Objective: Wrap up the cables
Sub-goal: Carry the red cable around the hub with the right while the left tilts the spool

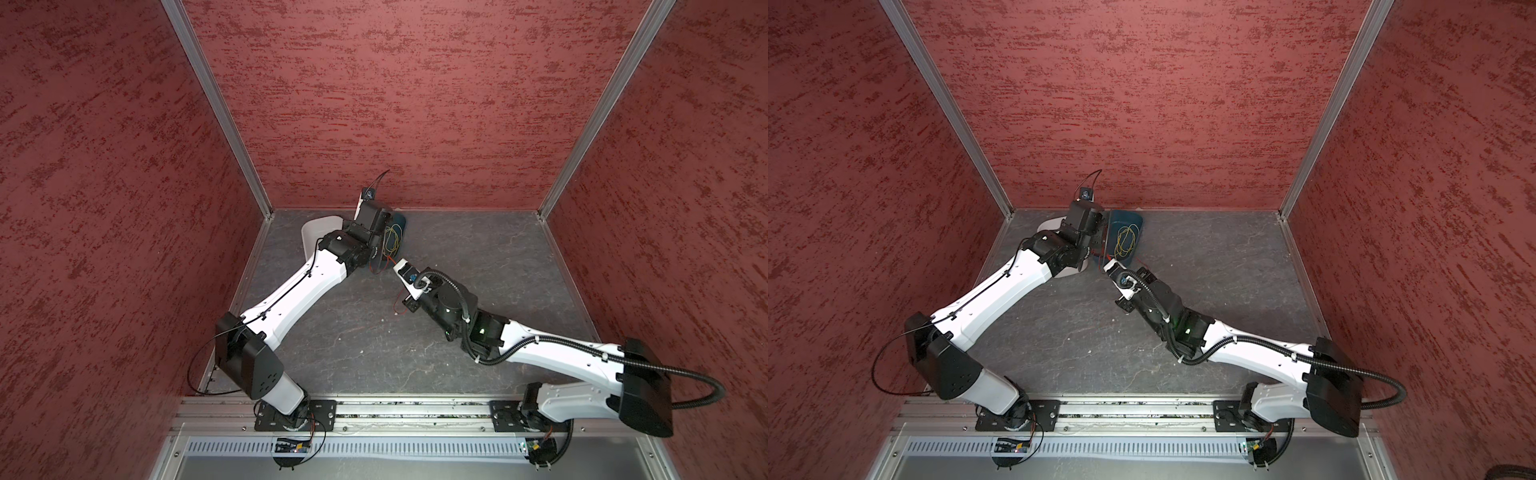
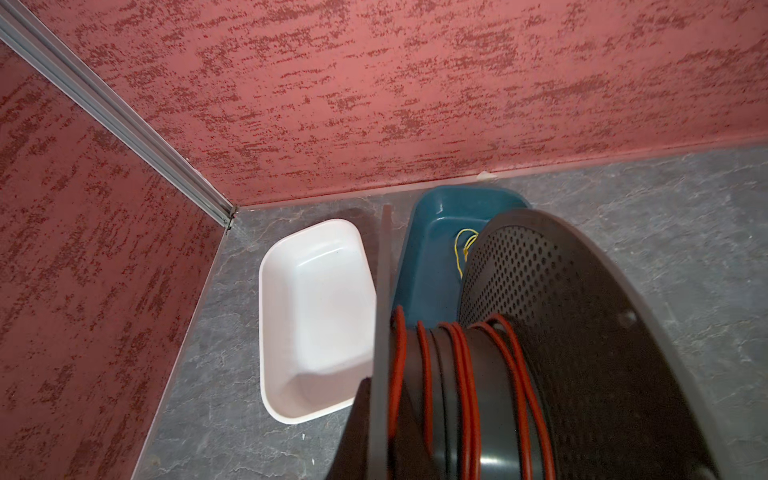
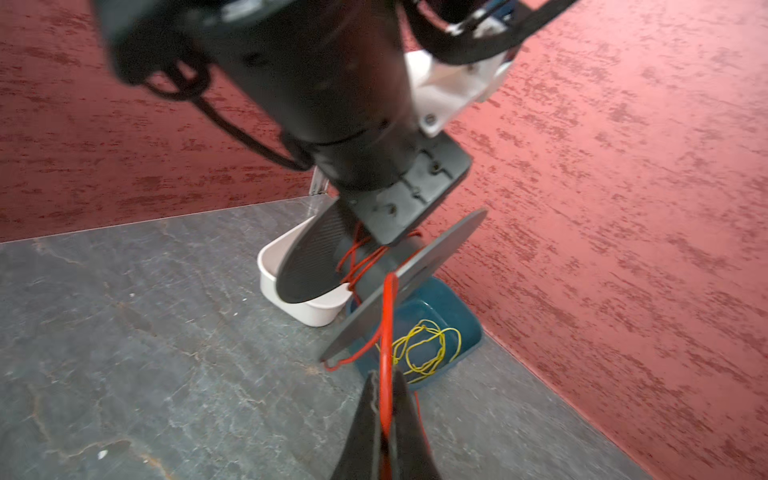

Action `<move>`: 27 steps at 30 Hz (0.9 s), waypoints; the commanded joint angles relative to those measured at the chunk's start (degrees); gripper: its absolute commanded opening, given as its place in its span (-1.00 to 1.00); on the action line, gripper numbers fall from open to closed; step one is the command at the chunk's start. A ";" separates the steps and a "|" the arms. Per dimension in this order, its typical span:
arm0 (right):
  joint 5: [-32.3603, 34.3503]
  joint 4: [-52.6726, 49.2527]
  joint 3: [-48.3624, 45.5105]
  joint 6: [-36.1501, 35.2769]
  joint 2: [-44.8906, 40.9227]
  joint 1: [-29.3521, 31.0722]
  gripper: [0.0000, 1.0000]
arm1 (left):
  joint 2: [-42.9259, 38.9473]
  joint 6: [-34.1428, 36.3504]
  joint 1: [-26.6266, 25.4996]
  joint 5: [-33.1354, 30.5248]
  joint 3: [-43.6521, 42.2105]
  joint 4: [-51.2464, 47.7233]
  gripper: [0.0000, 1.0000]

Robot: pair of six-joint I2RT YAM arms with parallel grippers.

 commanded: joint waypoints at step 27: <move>-7.65 -5.79 14.55 6.72 1.26 -16.12 -1.00 | -1.10 4.09 -3.33 2.89 -2.03 -5.13 -1.00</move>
